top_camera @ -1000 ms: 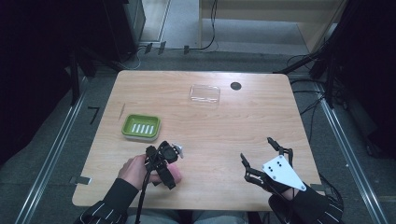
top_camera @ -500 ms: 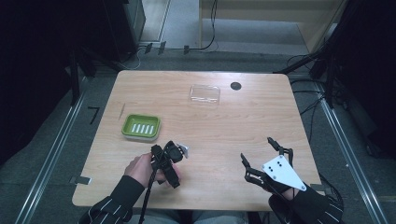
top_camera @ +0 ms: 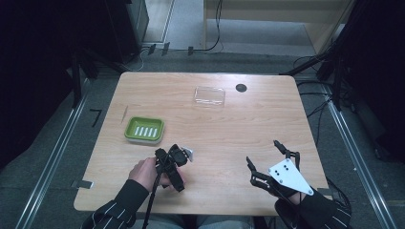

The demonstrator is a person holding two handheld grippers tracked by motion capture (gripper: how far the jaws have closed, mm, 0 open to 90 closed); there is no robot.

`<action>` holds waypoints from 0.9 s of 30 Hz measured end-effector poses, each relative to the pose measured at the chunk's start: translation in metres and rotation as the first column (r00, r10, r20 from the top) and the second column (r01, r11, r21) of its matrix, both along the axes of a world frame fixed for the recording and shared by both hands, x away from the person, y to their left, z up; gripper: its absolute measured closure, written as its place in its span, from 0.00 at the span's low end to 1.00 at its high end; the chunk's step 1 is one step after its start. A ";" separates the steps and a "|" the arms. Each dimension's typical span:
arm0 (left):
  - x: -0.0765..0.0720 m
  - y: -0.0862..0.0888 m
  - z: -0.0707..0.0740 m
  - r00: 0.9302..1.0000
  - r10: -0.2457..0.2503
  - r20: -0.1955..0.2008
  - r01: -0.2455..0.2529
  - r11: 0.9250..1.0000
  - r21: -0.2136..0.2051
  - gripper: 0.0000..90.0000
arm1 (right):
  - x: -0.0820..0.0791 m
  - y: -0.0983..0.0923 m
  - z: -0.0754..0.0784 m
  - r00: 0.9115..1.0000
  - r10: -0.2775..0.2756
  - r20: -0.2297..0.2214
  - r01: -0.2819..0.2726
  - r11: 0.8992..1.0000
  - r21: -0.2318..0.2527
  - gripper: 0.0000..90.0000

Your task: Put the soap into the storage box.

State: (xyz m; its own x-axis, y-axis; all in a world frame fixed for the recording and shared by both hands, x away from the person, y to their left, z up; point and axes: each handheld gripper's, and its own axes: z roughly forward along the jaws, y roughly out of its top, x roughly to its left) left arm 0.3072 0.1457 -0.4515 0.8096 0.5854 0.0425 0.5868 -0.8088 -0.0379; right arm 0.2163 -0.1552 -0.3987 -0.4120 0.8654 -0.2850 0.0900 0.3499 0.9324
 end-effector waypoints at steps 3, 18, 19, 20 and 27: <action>0.000 -0.001 -0.003 1.000 -0.007 0.000 0.007 1.000 0.013 0.00 | 0.000 0.000 0.000 1.000 0.000 0.001 0.000 1.000 -0.001 0.15; -0.003 -0.006 -0.009 1.000 -0.005 0.002 0.005 1.000 0.027 0.13 | 0.000 -0.001 0.000 1.000 -0.002 0.004 0.001 1.000 0.001 0.15; -0.002 -0.006 -0.009 1.000 -0.014 0.002 0.014 0.999 0.033 0.13 | 0.000 0.000 0.000 1.000 -0.001 0.003 0.001 1.000 0.000 0.15; -0.002 -0.006 -0.009 1.000 -0.015 0.004 0.015 0.999 0.033 0.14 | 0.000 0.000 0.000 1.000 -0.001 0.004 0.001 1.000 0.001 0.15; -0.002 -0.006 -0.009 1.000 -0.024 -0.001 0.024 0.999 0.036 0.14 | 0.000 -0.001 0.000 1.000 -0.001 0.003 0.001 1.000 0.000 0.15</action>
State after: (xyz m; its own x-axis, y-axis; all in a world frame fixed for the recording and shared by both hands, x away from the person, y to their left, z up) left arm 0.3051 0.1398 -0.4604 0.8235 0.5638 0.0626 0.5672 -0.8209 -0.0673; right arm 0.2161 -0.1558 -0.3987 -0.4099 0.8661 -0.2862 0.0876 0.3497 0.9328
